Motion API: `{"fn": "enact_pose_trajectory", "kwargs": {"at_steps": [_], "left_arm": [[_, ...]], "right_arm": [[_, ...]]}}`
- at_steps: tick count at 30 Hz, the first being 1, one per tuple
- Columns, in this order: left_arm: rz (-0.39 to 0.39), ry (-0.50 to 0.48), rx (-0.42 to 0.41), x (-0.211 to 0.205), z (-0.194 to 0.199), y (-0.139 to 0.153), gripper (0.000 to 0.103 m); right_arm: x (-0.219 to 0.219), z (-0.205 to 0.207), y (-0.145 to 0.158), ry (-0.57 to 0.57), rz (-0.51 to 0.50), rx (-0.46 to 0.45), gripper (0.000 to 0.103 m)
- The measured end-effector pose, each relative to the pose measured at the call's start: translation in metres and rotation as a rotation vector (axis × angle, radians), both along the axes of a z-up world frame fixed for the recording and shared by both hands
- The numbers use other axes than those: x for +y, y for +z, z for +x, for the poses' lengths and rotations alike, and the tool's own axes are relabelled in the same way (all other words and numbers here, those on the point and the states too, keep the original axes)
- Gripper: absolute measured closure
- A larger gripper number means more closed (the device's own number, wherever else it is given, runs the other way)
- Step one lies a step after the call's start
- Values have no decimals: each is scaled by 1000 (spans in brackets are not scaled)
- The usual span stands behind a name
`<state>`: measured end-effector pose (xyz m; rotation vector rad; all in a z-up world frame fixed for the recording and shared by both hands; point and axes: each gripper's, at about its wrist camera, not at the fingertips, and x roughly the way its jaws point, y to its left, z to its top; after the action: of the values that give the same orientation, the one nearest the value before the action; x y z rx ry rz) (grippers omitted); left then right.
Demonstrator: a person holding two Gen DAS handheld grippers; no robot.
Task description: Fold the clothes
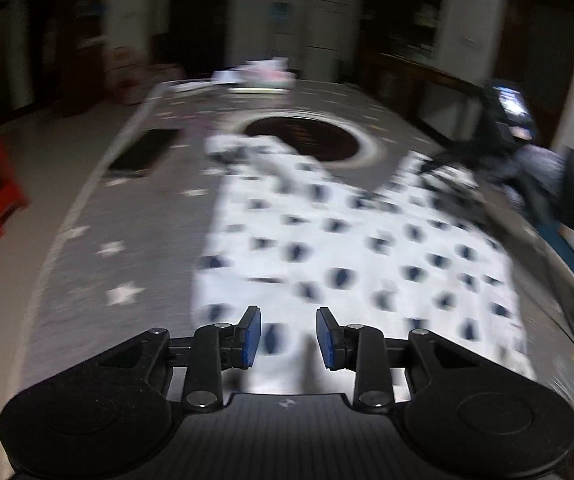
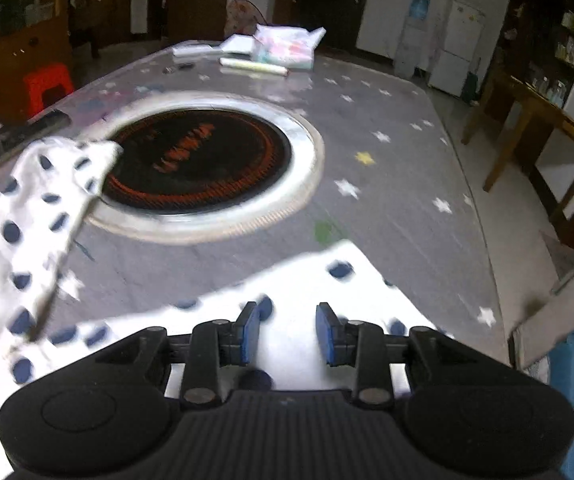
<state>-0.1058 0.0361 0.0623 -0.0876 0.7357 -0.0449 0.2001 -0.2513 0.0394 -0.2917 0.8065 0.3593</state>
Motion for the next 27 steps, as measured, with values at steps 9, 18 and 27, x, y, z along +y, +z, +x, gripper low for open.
{"fn": "enact_pose_trajectory", "kwargs": {"at_steps": [9, 18, 27], "left_arm": [[-33, 107, 44, 36, -5, -10, 67], [-62, 63, 83, 37, -6, -19, 68], [-78, 8, 121, 35, -3, -30, 86]], "right_arm": [[81, 18, 21, 132, 106, 10, 72], [154, 56, 3, 178, 173, 57, 72], [186, 83, -23, 167, 158, 81, 72]]}}
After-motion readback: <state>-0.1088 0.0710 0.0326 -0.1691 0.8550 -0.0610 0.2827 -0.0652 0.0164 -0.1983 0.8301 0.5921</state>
